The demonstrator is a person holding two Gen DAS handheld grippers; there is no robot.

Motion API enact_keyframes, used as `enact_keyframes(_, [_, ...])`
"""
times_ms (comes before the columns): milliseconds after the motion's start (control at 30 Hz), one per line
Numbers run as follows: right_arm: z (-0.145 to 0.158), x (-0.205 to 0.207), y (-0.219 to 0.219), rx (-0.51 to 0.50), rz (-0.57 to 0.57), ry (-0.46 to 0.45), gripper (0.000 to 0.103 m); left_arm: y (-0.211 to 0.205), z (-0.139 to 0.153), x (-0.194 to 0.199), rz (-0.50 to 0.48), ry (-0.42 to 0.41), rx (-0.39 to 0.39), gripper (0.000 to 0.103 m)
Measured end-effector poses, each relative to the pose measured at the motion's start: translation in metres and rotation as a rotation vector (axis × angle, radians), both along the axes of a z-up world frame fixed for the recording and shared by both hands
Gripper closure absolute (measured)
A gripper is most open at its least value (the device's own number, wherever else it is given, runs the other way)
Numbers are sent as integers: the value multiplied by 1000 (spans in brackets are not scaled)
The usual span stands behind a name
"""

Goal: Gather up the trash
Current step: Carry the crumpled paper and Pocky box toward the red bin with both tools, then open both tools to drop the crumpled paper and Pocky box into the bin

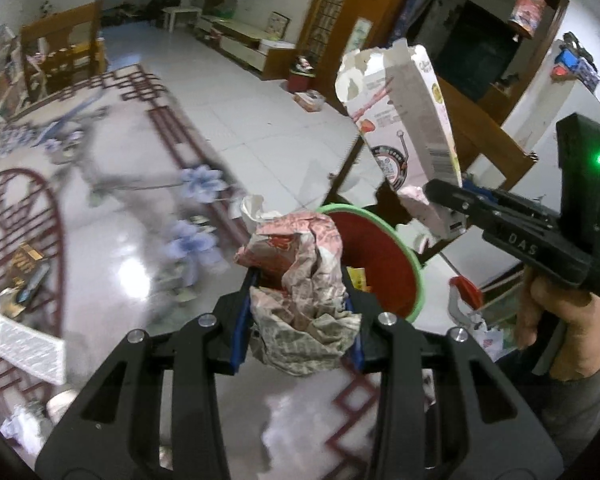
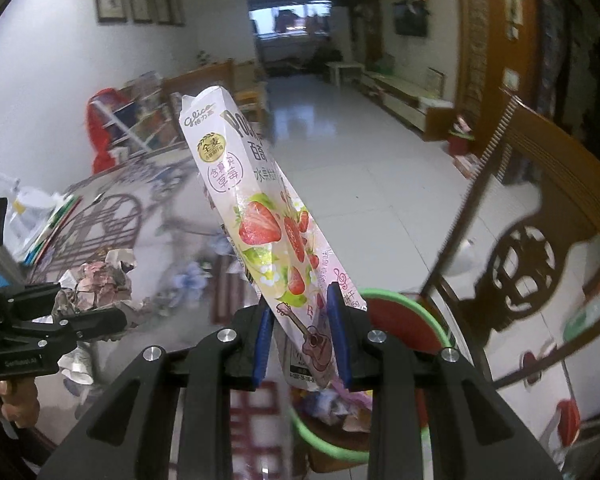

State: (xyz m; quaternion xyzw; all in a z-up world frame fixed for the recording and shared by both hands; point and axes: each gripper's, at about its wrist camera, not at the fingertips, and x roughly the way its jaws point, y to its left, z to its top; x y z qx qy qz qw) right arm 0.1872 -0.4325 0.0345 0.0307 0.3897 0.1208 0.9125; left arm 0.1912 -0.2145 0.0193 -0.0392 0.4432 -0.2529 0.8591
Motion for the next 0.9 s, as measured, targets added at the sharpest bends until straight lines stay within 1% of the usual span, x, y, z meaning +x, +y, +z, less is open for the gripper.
enact_keyframes(167, [-11,-4,-40,34,-77,48,78,-35,-5,14,-56,21,-32,66])
enact_keyframes(333, [-17,-9,-64,58,-117,74,78,-66,-13,25,-98,45,-51,66])
enact_keyframes(467, [-22,-8,-72,68,-131,90,78,-85,-21,32,-111,77,-65,66])
enact_keyframes(600, [-30,-6,-78,81,-143,120,78,-104,-25,37,-137,89,-54,66])
enact_keyframes(733, [-35,-4,-82,91,-156,136,78,-114,-27,42,-145,98,-51,66])
enact_keyframes(900, [-34,-4,-91,117,-183,136,78,-120,-29,47,-143,118,-56,66])
